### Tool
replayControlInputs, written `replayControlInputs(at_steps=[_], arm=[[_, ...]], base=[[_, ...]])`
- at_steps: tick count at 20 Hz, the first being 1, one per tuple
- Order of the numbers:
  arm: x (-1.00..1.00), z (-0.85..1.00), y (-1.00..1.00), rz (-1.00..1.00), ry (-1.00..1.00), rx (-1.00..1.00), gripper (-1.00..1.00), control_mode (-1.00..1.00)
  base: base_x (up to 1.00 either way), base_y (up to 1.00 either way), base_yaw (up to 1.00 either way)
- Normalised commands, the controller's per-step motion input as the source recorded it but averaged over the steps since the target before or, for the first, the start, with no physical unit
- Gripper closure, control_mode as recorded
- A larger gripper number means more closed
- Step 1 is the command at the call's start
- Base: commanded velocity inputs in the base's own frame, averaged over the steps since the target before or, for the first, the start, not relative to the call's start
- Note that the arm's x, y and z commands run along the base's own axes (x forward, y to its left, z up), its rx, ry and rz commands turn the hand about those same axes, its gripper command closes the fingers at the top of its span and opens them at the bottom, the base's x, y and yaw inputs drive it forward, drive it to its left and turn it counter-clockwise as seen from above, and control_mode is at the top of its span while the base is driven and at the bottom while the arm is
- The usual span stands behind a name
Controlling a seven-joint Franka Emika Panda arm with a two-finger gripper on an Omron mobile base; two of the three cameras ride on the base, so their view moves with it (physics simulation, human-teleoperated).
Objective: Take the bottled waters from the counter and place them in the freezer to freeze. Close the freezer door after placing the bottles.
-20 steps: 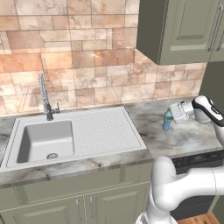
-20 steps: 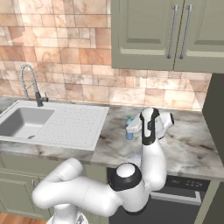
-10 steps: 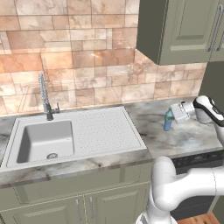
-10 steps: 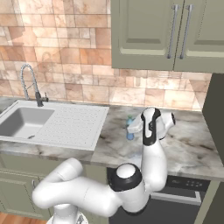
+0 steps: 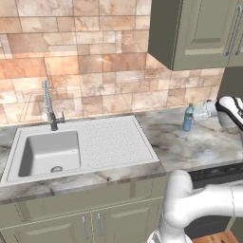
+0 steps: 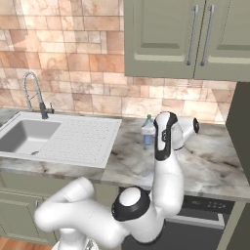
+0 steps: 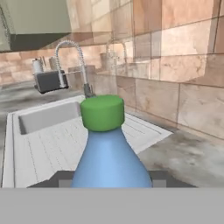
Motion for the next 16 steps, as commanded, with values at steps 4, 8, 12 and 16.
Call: replayControlInputs(at_steps=[4, 8, 12, 16], arm=[[-0.32, 0.54, 0.00, -0.37, 0.16, 0.00, 1.00, -1.00], [-0.65, 0.19, 0.01, -0.39, 0.20, 0.00, 1.00, -1.00], [-0.73, 0.17, 0.09, -0.43, 0.18, 0.00, 1.00, -1.00], [-0.69, 0.23, 0.14, -0.43, 0.20, 0.00, 1.00, -1.00]], base=[[0.00, 0.00, 0.00], [0.00, 0.00, 0.00], [0.00, 0.00, 0.00], [0.00, 0.00, 0.00]])
